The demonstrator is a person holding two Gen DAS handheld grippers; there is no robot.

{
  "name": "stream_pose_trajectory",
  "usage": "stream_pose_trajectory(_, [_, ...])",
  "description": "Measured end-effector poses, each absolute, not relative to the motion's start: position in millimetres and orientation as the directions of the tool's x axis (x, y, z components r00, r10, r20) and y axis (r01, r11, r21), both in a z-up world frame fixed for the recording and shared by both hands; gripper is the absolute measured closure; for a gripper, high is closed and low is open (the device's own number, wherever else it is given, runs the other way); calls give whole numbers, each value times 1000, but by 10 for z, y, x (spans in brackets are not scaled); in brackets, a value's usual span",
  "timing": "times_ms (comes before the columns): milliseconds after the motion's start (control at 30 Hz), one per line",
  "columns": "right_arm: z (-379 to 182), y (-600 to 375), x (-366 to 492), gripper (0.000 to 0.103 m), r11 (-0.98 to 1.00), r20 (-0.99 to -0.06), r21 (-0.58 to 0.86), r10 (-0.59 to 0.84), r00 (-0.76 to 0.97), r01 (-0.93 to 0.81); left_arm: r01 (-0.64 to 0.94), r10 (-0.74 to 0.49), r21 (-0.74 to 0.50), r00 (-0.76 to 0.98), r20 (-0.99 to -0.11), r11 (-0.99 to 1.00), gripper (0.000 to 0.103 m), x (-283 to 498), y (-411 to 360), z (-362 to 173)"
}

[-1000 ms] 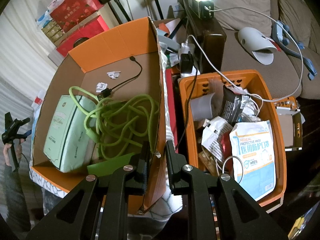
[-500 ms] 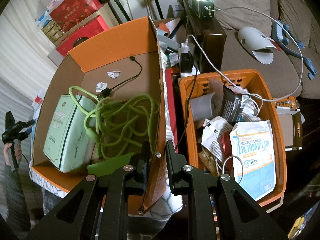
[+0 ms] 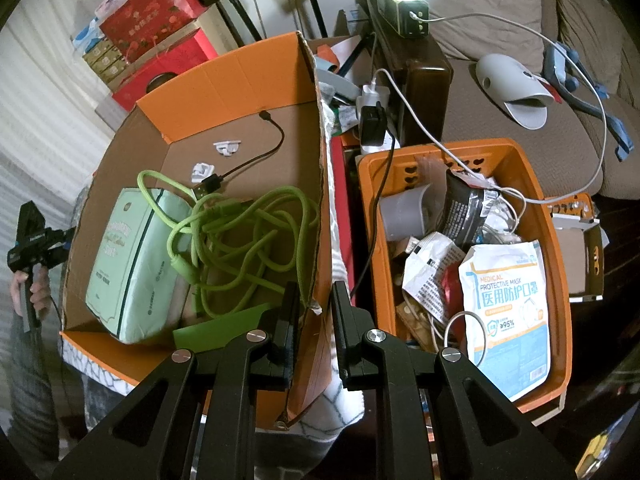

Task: Organize objects
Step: 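Lift the mask bag with the left gripper and carry it over the box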

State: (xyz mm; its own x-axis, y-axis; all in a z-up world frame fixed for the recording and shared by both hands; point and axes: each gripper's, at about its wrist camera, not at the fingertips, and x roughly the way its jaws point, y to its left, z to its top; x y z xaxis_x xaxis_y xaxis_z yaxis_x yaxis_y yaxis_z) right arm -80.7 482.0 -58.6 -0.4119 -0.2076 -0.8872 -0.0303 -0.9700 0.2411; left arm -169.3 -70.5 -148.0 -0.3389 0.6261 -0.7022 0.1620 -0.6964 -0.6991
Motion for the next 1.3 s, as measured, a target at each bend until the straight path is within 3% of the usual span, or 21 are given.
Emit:
stream_pose_trajectory(433, [-592,4812,-802,88,-971,-887,238,-205,-413,-30,103,695,-739,-278,-664,-665,72,-1713,-213,-1482])
stream_pose_trajectory(567, [-596,4813,-805,88,-971,-887,238,-205,-413,-29,86,697,-738,-271,-664,-669,64,-1717,-91,-1469])
stream_pose_trajectory(667, [-596,4813,-805,88,-971,-887,238,-205,-413,-29,75,689,-729,-277,-670,-680,64,-1720,-47,-1455])
stream_pose_trajectory(900, [-594,4805,-806,88,-971,-887,239,-206,-414,-30,57,645,-691,-310,-698,-721,89,-1664,26,-1263])
stream_pose_trajectory(1300, [-581,4791,-812,88,-969,-885,245,-211,-416,-30,2,643,-719,-446,-622,-694,97,-1482,-21,-292])
